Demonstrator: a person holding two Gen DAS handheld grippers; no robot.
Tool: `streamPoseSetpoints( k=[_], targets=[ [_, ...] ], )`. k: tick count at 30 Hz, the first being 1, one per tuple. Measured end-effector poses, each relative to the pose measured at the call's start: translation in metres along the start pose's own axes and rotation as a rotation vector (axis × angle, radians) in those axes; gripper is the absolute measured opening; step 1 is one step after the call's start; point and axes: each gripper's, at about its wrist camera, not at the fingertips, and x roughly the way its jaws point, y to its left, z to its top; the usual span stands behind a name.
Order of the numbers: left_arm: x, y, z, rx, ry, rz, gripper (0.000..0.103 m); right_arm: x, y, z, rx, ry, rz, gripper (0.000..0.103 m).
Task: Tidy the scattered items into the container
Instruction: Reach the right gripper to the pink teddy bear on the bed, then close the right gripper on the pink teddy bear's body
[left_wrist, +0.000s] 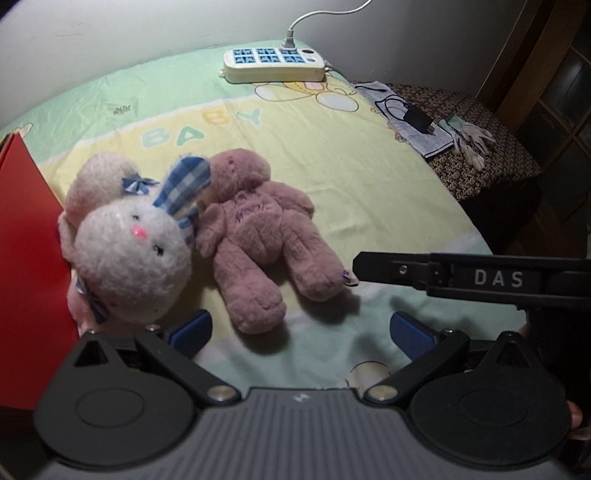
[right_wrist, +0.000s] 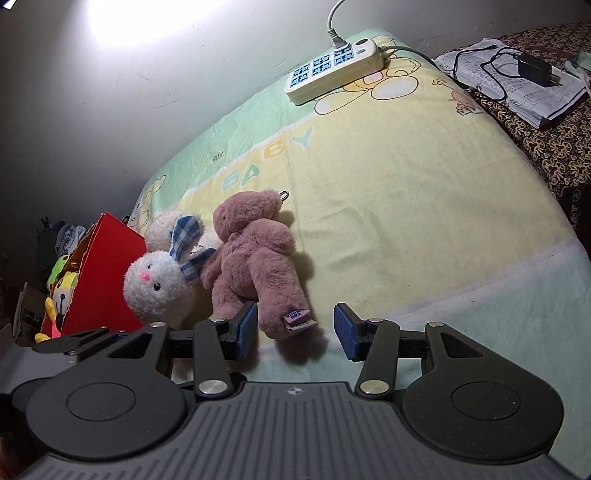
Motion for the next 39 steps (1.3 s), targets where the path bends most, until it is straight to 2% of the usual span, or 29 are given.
streamPoseSetpoints(
  k=[7, 12, 16, 17, 21, 27, 30, 34, 36, 39],
  targets=[
    [0.02, 0.014, 0.005, -0.08, 0.007, -0.014, 0.102, 0.017, 0.0, 0.01, -0.032, 0.051, 0.049, 0.049],
    [0.033, 0.031, 0.008, -0.157, 0.029, -0.04, 0.102, 0.037, 0.006, 0.017, -0.07, 0.093, 0.064, 0.042],
    [0.039, 0.038, 0.009, -0.182, 0.035, -0.053, 0.101, 0.05, 0.005, 0.02, -0.063, 0.117, 0.068, 0.04],
    [0.04, 0.039, 0.009, -0.186, 0.039, -0.06, 0.1, 0.053, 0.004, 0.021, -0.059, 0.124, 0.066, 0.036],
    [0.041, 0.037, 0.01, -0.165, 0.037, -0.077, 0.099, 0.056, 0.001, 0.022, -0.044, 0.146, 0.075, 0.032],
    [0.029, 0.021, 0.006, -0.11, 0.063, -0.168, 0.095, 0.04, 0.003, 0.015, -0.041, 0.171, 0.092, 0.03],
    [0.021, 0.013, -0.006, -0.078, 0.094, -0.216, 0.095, 0.024, -0.002, 0.007, -0.033, 0.188, 0.093, 0.03],
    [0.01, 0.005, -0.028, -0.05, 0.156, -0.291, 0.095, 0.003, -0.012, -0.014, -0.023, 0.254, 0.087, 0.03],
    [0.006, 0.0, -0.038, -0.025, 0.168, -0.282, 0.095, -0.004, -0.012, -0.025, -0.056, 0.282, 0.066, 0.031],
    [0.002, 0.001, -0.04, -0.014, 0.136, -0.22, 0.097, -0.015, -0.011, -0.029, -0.084, 0.237, 0.044, 0.038]
  ],
)
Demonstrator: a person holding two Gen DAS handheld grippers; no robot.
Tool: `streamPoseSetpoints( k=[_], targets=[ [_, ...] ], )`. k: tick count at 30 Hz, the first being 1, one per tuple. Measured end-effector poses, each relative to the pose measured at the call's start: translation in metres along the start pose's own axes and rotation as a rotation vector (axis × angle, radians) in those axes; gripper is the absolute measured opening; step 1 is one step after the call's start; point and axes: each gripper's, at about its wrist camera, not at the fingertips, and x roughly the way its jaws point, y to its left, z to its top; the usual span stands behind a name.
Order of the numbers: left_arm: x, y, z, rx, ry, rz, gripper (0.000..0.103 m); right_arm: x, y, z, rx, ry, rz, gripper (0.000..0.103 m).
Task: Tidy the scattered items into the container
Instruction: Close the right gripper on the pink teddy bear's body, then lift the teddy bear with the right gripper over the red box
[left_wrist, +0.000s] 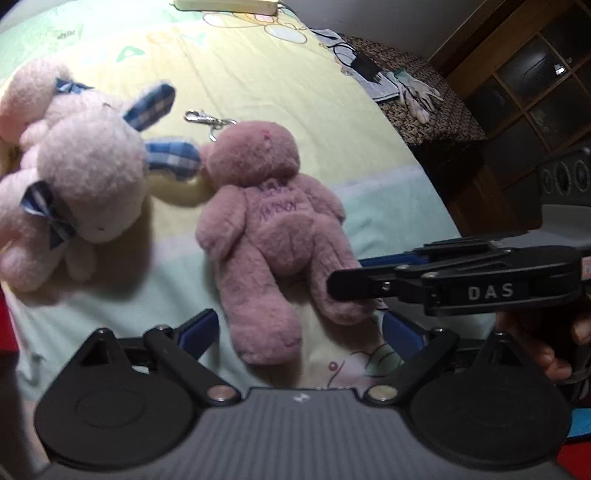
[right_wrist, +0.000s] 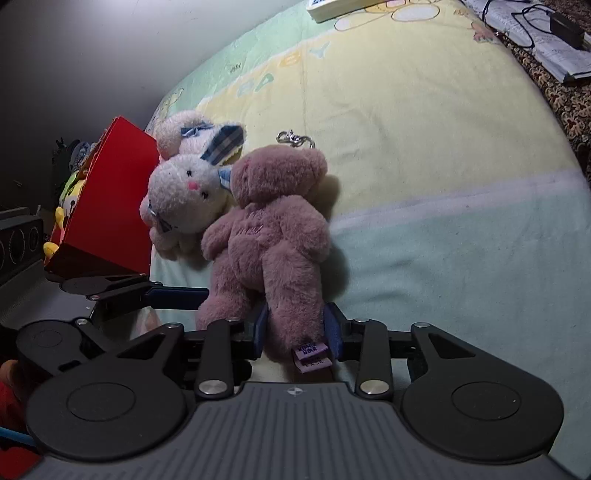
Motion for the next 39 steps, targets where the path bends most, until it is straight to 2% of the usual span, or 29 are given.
streamPoseSetpoints(
  k=[4, 5, 6, 10, 13, 17, 22, 31, 37, 39],
  targets=[
    [0.0, 0.018, 0.019, -0.078, -0.075, 0.025, 0.1, -0.001, -0.005, 0.019, 0.045, -0.103, 0.018, 0.046],
    [0.003, 0.022, 0.025, -0.096, -0.078, 0.023, 0.1, 0.003, -0.006, 0.025, 0.059, -0.118, 0.014, 0.052],
    [0.007, 0.025, 0.03, -0.111, -0.076, 0.023, 0.1, 0.007, -0.006, 0.031, 0.074, -0.127, 0.014, 0.053],
    [0.013, 0.03, 0.038, -0.137, -0.081, 0.013, 0.1, 0.024, -0.004, 0.046, 0.086, -0.116, 0.071, 0.054],
    [0.021, 0.028, 0.038, -0.143, -0.061, 0.017, 0.1, 0.038, -0.001, 0.047, 0.069, -0.08, 0.058, 0.055],
    [0.03, 0.019, 0.043, -0.115, -0.066, 0.038, 0.102, 0.041, -0.005, 0.042, 0.088, -0.08, 0.09, 0.052],
    [0.039, 0.005, 0.047, 0.012, -0.048, 0.09, 0.102, 0.039, -0.011, 0.041, 0.101, -0.075, 0.12, 0.051],
    [0.051, -0.014, 0.041, 0.162, -0.084, 0.171, 0.102, 0.036, -0.011, 0.033, 0.093, -0.108, 0.125, 0.051],
    [0.053, -0.025, 0.037, 0.203, -0.084, 0.147, 0.096, 0.029, -0.009, 0.026, 0.126, -0.099, 0.123, 0.046],
    [0.05, -0.024, 0.035, 0.204, -0.092, 0.14, 0.089, 0.021, -0.007, 0.021, 0.133, -0.104, 0.129, 0.042]
  ],
)
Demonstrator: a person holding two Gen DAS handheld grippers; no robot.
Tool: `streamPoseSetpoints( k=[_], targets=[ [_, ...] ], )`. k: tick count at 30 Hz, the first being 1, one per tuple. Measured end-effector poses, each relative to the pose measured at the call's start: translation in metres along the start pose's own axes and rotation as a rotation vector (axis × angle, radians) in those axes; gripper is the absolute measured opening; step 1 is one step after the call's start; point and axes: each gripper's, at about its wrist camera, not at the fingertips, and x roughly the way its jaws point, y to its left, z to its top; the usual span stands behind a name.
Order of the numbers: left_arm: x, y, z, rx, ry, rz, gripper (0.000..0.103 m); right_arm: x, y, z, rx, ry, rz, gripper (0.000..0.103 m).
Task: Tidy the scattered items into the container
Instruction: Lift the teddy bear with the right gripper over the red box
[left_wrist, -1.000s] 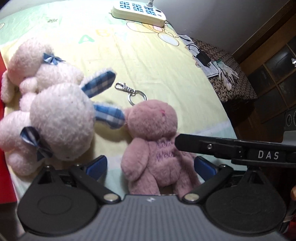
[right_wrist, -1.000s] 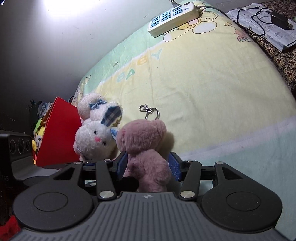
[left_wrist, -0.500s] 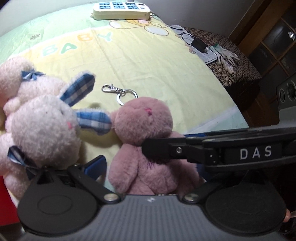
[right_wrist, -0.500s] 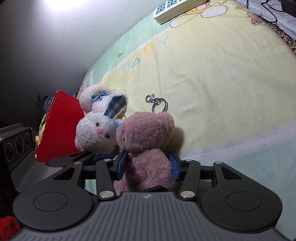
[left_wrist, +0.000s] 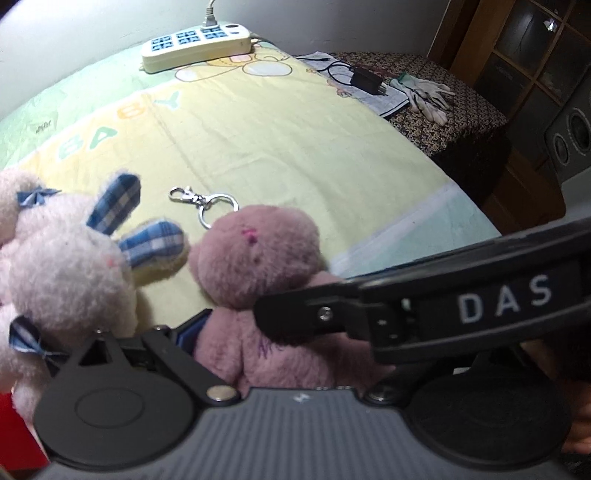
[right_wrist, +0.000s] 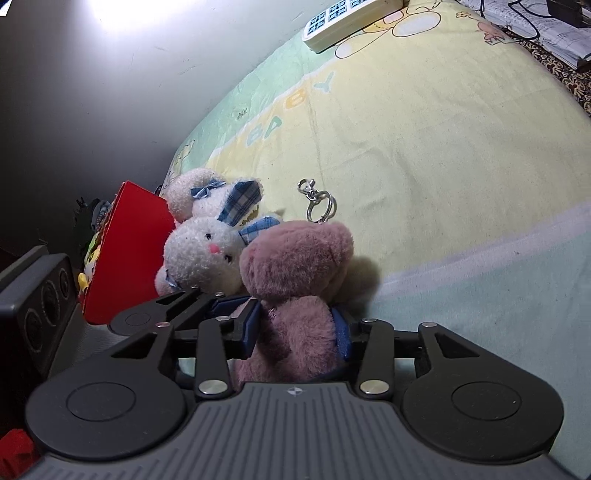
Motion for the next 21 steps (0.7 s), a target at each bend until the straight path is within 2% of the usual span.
streamPoseSetpoints(
  k=[3, 8, 16, 21],
  targets=[
    [-0.01, 0.006, -0.001, -0.029, 0.004, -0.09, 0.088, -0.015, 0.005, -0.009, 0.023, -0.022, 0.002, 0.037],
    [-0.039, 0.005, -0.009, 0.015, -0.043, -0.153, 0.087, -0.031, 0.029, -0.026, 0.02, -0.09, -0.025, 0.035],
    [-0.128, 0.032, -0.015, 0.036, -0.146, -0.278, 0.086, -0.056, 0.103, -0.05, -0.025, -0.253, -0.028, 0.035],
    [-0.189, 0.051, -0.018, 0.068, -0.217, -0.303, 0.086, -0.071, 0.164, -0.058, -0.116, -0.317, -0.035, 0.035]
  ],
)
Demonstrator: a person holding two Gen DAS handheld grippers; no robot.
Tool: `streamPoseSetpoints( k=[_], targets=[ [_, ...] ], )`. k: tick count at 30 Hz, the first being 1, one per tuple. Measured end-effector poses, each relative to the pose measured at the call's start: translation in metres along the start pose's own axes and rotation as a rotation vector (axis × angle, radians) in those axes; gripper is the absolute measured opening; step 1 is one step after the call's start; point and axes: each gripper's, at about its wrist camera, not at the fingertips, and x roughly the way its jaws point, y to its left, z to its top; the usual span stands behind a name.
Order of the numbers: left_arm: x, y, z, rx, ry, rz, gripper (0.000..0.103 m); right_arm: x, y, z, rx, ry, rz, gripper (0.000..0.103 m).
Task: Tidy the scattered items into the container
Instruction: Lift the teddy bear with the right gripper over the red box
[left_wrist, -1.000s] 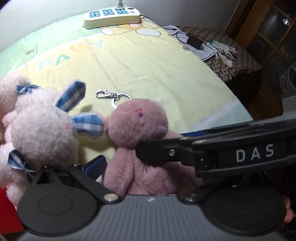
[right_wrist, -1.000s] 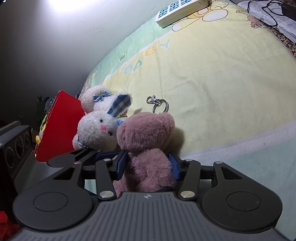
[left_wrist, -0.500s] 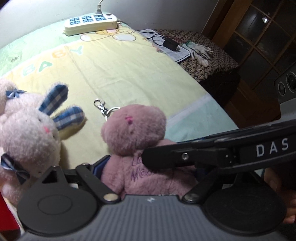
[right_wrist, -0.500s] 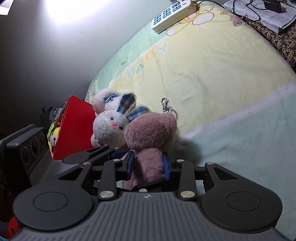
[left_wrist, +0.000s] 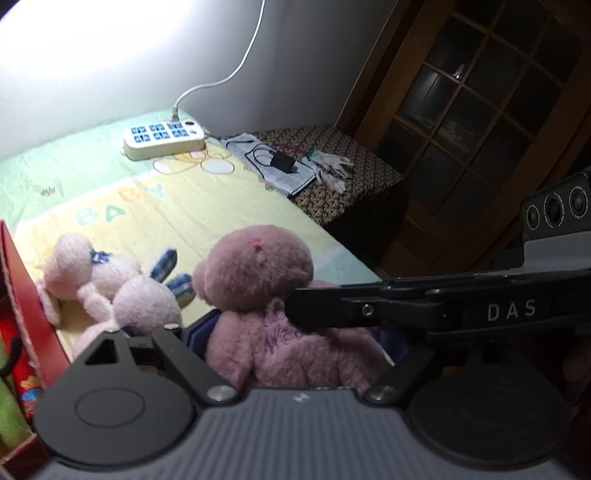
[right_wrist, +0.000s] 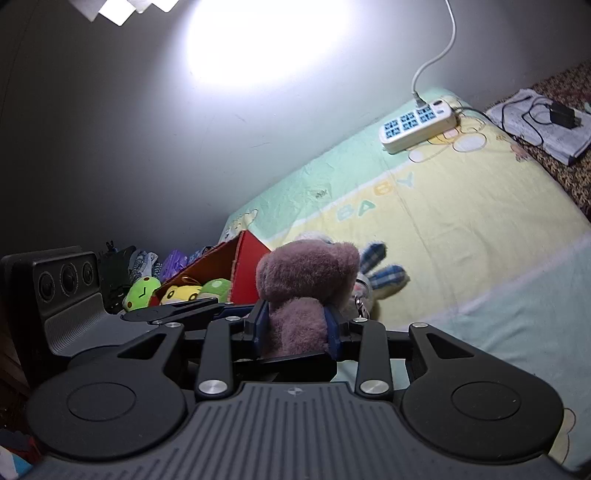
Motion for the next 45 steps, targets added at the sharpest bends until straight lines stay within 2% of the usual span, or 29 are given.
streamPoseSetpoints(
  k=[5, 9, 18, 28, 33, 38, 45],
  targets=[
    [-0.052, 0.013, -0.003, -0.011, -0.054, -0.032, 0.086, -0.003, 0.046, 0.004, -0.077, 0.002, 0.025, 0.035],
    [-0.09, 0.035, -0.017, -0.05, -0.099, -0.023, 0.086, 0.013, 0.077, 0.002, -0.121, 0.037, 0.094, 0.034],
    [-0.17, 0.092, -0.045, -0.188, -0.199, 0.151, 0.086, 0.085, 0.141, 0.005, -0.183, 0.123, 0.289, 0.031],
    [-0.252, 0.125, -0.035, -0.177, -0.317, 0.353, 0.086, 0.133, 0.213, 0.023, -0.233, 0.094, 0.479, 0.031],
    [-0.255, 0.139, -0.03, -0.152, -0.309, 0.396, 0.086, 0.149, 0.222, 0.025, -0.257, 0.082, 0.481, 0.03],
    [-0.23, 0.161, -0.034, -0.176, -0.286, 0.379, 0.086, 0.165, 0.21, 0.02, -0.276, 0.072, 0.424, 0.03],
    [-0.184, 0.177, -0.035, -0.217, -0.234, 0.334, 0.086, 0.176, 0.174, 0.02, -0.24, 0.089, 0.341, 0.03]
  ],
)
